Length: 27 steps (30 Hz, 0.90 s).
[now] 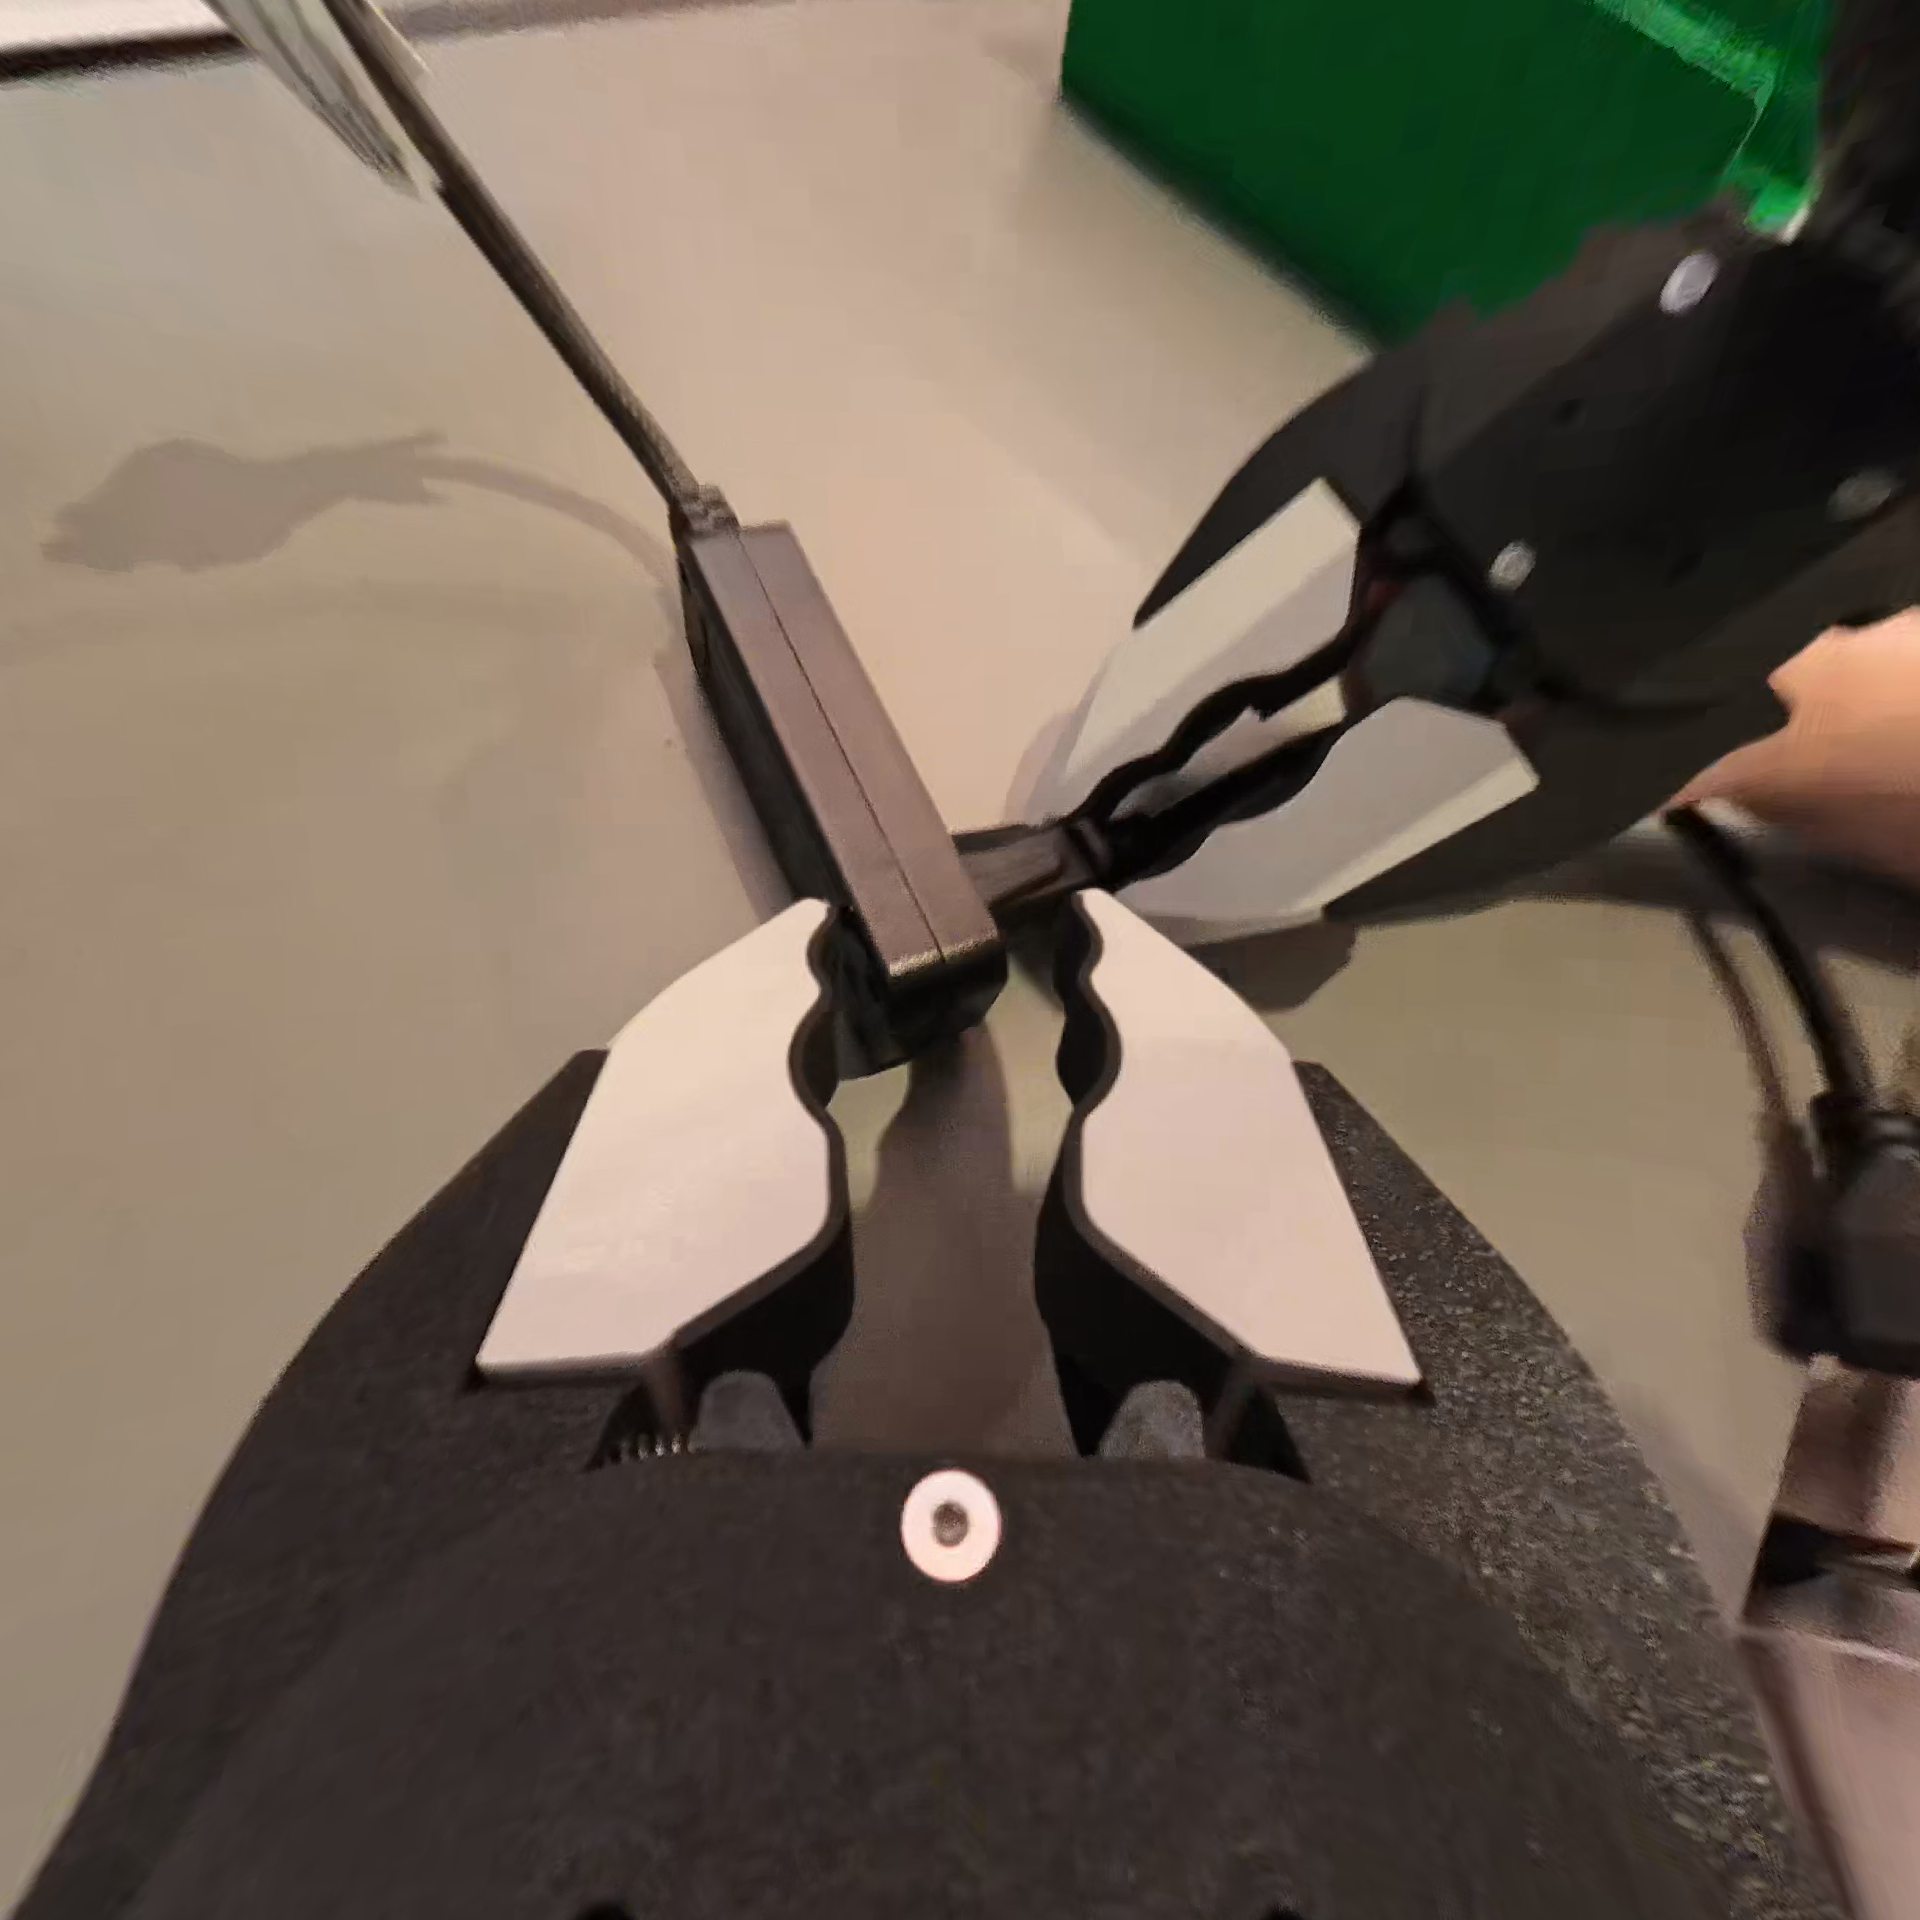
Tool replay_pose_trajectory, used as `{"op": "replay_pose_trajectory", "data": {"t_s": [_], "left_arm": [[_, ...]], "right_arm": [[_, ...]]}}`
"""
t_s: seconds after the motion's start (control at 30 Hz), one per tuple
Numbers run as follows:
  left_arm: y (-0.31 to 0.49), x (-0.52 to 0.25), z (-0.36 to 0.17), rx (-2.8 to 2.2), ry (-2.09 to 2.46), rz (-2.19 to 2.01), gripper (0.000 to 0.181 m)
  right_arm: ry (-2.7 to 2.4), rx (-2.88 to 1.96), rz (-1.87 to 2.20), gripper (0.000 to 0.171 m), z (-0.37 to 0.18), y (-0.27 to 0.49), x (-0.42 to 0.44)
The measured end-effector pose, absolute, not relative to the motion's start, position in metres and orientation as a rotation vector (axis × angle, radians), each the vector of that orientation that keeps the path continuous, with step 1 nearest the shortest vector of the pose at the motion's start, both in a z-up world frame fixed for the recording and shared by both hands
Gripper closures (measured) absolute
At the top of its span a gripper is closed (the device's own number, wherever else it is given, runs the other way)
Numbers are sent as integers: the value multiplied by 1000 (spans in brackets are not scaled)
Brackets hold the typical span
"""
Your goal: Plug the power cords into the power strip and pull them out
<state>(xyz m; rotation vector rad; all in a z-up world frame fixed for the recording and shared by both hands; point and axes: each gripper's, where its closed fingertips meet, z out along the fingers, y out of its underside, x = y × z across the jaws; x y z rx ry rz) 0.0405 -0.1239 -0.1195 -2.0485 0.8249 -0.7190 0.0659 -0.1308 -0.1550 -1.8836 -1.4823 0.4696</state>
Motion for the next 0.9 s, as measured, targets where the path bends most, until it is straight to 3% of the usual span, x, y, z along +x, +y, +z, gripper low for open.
{"op": "replay_pose_trajectory", "data": {"t_s": [0.13,0.33,0.57,0.63,0.7,0.73,0.83,0.9], "left_arm": [[-109,42,-129,-2092,782,-619,141],[-106,46,-128,-2069,833,-552,153],[-112,43,-122,-2112,867,-732,152],[-109,40,-94,-1965,940,-773,170],[-112,41,-66,-1797,1117,-786,156],[-112,40,-62,-1763,1221,-757,143],[-124,50,-68,-1698,1631,-749,127],[-122,56,-84,-1763,1827,-719,131]], "right_arm": [[-1450,-1911,454,152,-155,-129,66],[-1429,-1910,435,152,-154,-132,66],[-1467,-1845,416,151,-153,-136,65],[-1514,-1840,467,152,-153,-139,65],[-1567,-1845,547,152,-155,-142,68],[-1617,-1821,573,152,-155,-144,69],[-1834,-1645,625,152,-155,-150,73],[-1897,-1624,668,152,-156,-151,75]]}}
